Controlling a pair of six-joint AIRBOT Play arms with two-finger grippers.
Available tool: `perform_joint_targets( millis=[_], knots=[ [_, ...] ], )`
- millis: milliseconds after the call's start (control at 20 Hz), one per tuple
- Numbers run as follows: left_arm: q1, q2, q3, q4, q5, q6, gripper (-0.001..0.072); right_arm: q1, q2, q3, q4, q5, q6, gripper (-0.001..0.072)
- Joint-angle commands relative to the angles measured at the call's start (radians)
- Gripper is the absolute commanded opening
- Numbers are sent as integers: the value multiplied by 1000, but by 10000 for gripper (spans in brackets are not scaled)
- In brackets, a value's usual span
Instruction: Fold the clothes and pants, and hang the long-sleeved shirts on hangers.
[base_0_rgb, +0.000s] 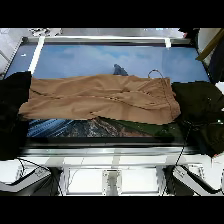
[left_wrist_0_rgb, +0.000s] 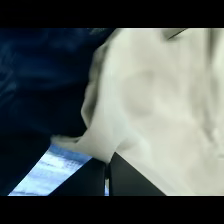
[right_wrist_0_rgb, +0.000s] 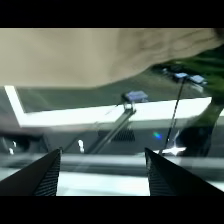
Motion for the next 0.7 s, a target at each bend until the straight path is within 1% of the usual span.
perform_joint_targets(
  millis=[0, 150, 250, 300, 400, 550, 650],
  knots=[
    [-1, 8, 33, 0, -24, 0, 7, 0, -21, -64, 21, -177, 31, 552],
    [-1, 8, 33, 0, -29, 0, 7, 0, -97, -72, 40, -229, 32, 553],
    [-1, 8, 33, 3, -29, 1, 7, 0, -154, -72, 83, -267, 29, 554],
    [-1, 8, 33, 8, -30, 1, 7, 0, -181, -72, 116, -294, 20, 553],
    [-1, 8, 33, 8, -29, 1, 7, 0, -226, -72, 193, -346, -31, 553],
    [-1, 8, 33, 8, -29, 0, 7, 0, -246, -72, 201, -403, -32, 553],
    [-1, 8, 33, 8, -29, 1, 7, 0, -246, -72, 201, -413, -32, 551]
  ],
)
